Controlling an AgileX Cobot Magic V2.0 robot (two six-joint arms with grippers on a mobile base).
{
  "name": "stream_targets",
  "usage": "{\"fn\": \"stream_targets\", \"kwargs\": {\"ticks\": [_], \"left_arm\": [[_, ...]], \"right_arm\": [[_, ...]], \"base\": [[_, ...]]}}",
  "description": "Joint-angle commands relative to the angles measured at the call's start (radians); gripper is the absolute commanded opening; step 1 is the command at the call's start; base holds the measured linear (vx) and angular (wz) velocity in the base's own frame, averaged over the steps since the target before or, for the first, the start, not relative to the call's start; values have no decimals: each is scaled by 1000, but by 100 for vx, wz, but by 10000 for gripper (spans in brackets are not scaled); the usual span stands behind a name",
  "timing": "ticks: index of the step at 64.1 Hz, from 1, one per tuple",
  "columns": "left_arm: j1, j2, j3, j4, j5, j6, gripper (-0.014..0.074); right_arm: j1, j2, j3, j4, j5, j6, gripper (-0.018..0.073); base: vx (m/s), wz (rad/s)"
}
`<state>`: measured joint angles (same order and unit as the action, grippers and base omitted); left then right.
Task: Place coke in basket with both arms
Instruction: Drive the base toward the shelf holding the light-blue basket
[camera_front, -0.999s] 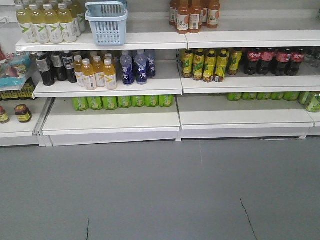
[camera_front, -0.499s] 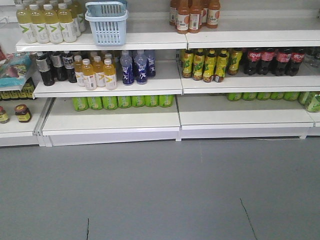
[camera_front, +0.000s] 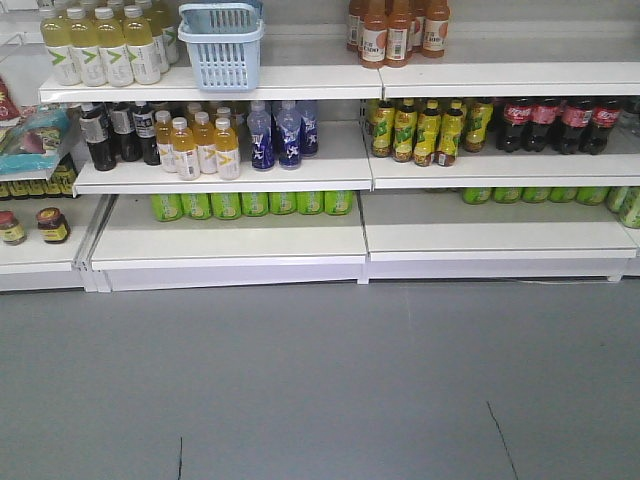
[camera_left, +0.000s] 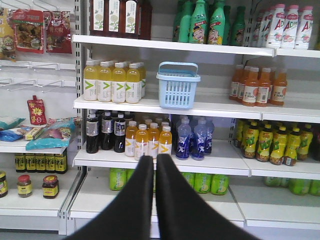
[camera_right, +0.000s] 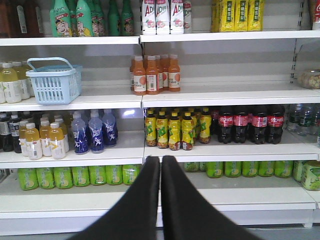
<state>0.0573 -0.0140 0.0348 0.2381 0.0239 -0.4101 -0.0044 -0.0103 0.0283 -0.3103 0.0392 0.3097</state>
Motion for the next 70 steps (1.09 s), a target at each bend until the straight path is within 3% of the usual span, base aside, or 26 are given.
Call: {"fn": "stream_targets", "kwargs": {"ticks": [1,70], "left_arm": [[-7,-13,-26,-1,-71,1,-6],[-7,-13,-26,-1,-68,1,-6]], "right_arm": [[-5,2,8,-12,-67,-3,-5],[-5,2,8,-12,-67,-3,-5]], "base": [[4,6],[15,4]]}}
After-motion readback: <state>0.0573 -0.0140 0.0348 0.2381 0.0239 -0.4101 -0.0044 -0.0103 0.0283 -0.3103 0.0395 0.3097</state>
